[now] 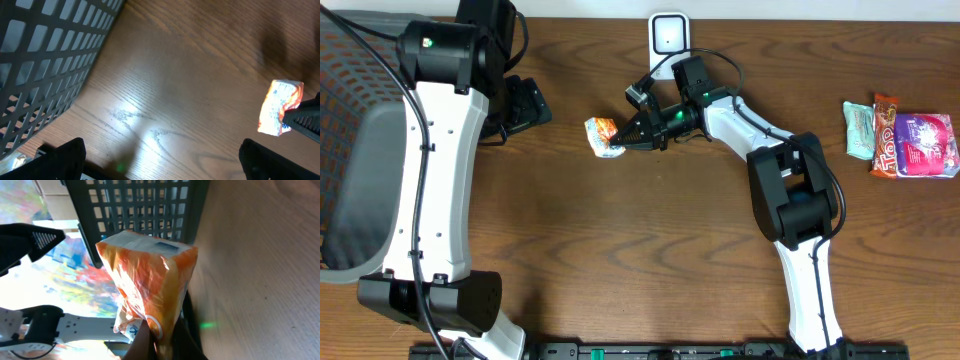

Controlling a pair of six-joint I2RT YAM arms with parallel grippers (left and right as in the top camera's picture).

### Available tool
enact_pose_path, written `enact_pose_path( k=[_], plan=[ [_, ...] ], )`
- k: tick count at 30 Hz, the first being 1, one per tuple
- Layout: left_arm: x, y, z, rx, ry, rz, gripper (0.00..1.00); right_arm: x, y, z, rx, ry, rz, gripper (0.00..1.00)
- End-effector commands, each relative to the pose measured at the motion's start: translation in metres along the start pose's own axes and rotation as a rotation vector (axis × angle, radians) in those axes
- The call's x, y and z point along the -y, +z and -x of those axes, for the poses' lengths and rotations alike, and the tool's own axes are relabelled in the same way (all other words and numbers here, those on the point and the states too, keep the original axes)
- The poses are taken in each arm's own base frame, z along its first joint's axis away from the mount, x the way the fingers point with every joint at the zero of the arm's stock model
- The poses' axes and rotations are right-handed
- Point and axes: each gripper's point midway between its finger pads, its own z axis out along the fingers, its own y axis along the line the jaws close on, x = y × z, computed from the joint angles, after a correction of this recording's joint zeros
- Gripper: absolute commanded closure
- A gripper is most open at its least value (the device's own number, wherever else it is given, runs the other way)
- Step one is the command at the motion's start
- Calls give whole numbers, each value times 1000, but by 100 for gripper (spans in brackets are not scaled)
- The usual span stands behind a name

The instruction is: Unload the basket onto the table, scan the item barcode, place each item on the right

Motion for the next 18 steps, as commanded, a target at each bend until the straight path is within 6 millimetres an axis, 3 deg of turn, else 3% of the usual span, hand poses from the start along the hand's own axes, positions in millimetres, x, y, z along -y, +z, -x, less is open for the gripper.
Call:
enact_pose_path(
  k=[1,5,9,18],
  plan=[
    [-8,-2,-10,-37,7,30,2,12,1,0,3,-82,-17,99],
    [-8,-2,-10,-37,7,30,2,19,4,-1,-1,-379,-55,99],
    [-8,-2,-10,-37,7,30,2,31,1,5,9,-502,-133,99],
    [-8,-2,-10,-37,7,30,2,35,-4,12,23,-568,-168,99]
  ],
)
